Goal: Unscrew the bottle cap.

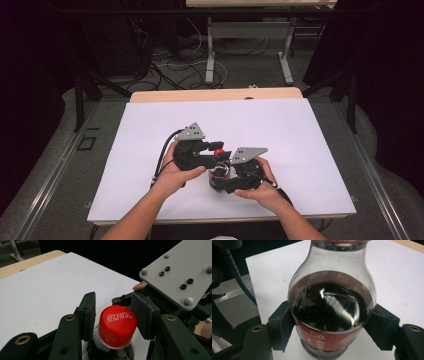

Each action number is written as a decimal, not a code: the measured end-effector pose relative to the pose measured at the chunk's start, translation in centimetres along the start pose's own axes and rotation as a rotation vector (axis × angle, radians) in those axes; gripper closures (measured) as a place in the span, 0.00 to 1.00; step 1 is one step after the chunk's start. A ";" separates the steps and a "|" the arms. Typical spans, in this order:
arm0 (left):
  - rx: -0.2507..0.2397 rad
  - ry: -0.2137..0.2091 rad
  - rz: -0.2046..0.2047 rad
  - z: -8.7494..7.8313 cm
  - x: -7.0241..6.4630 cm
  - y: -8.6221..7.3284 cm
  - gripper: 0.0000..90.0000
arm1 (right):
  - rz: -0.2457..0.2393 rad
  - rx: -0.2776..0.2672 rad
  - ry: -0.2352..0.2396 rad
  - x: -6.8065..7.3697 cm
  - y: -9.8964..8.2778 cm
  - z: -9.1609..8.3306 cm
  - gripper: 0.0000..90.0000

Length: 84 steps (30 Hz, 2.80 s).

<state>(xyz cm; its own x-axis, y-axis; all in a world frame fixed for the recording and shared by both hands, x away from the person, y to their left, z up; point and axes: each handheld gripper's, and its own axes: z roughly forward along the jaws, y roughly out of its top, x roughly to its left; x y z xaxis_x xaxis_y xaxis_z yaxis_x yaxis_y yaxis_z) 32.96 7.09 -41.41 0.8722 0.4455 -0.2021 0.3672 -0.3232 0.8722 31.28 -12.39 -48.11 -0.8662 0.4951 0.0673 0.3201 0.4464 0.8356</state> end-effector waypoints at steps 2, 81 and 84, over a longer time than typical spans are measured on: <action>-0.001 0.000 0.003 0.2 -0.1 0.0 0.66 | -0.006 0.011 0.002 0.0 0.0 0.0 0.33; -0.007 0.107 -0.007 0.3 -1.3 0.0 0.68 | -0.002 0.002 -0.025 -0.1 -0.1 -0.2 0.33; 0.002 0.158 -0.025 0.5 -1.8 0.1 0.68 | 0.001 -0.006 -0.039 -0.2 -0.2 -0.1 0.33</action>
<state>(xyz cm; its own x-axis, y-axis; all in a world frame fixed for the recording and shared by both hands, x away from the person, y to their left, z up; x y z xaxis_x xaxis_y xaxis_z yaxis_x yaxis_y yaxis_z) 31.58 5.88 -41.15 0.8009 0.5794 -0.1512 0.3890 -0.3114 0.8670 31.34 -12.59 -48.21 -0.8503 0.5241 0.0475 0.3190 0.4416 0.8386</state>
